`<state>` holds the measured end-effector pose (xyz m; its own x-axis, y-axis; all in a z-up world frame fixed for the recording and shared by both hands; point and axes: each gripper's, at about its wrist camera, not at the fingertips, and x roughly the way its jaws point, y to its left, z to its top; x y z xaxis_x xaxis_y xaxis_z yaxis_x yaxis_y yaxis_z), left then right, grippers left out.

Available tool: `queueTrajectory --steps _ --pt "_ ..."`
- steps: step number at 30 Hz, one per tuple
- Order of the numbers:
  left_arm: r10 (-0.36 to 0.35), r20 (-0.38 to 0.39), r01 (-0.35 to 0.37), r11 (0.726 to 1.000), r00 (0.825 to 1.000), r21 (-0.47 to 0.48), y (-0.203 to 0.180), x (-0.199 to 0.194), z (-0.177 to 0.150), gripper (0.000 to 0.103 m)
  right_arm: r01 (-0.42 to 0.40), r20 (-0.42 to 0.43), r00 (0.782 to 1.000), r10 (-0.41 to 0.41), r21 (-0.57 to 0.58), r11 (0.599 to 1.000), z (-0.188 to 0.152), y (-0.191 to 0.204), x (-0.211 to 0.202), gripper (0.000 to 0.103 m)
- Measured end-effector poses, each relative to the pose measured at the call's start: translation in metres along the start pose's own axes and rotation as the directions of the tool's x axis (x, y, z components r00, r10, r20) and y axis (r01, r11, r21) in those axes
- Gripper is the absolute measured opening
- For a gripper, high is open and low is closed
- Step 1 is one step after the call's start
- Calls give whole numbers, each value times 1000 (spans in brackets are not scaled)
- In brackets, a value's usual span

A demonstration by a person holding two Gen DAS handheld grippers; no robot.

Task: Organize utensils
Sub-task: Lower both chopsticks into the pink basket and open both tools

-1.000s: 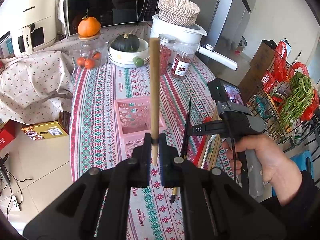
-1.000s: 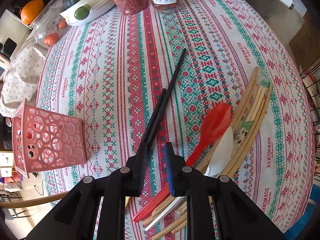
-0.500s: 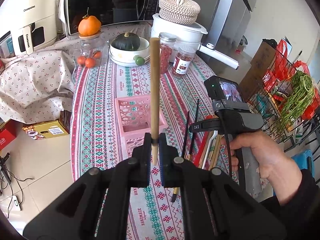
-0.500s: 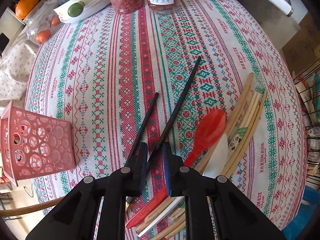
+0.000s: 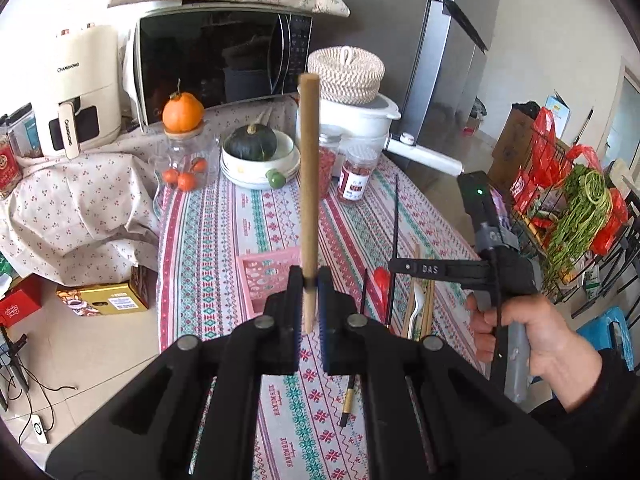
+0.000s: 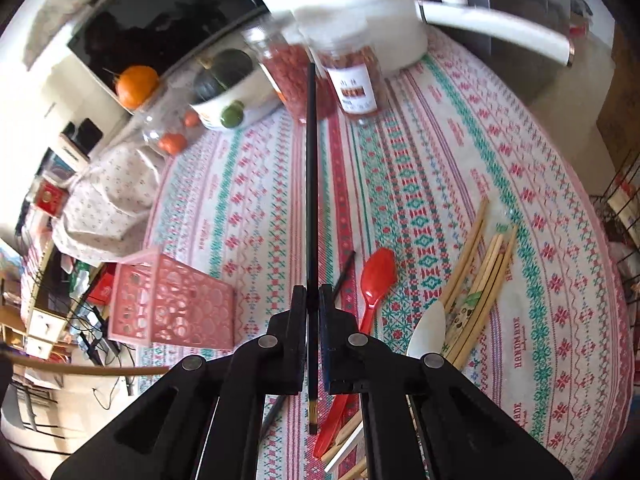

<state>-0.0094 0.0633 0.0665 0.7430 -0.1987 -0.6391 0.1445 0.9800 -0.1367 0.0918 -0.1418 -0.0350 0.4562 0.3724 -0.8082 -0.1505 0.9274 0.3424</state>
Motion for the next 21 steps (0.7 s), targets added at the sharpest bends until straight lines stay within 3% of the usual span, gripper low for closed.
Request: queueTrajectory --steps 5,10,17,21 --pt "37 121 -32 999 992 -43 7 -19 12 8 -38 166 985 47 -53 998 2 9 -53 5" --pt "71 175 -58 995 982 -81 15 -13 16 8 -53 296 952 78 -90 995 4 25 -88 5" --pt "90 50 -86 993 995 -85 25 32 13 8 -152 372 909 189 -128 980 8 48 -108 5" --pt "85 -23 -87 990 996 -115 36 60 6 8 -175 366 906 211 -129 976 9 63 -95 5"
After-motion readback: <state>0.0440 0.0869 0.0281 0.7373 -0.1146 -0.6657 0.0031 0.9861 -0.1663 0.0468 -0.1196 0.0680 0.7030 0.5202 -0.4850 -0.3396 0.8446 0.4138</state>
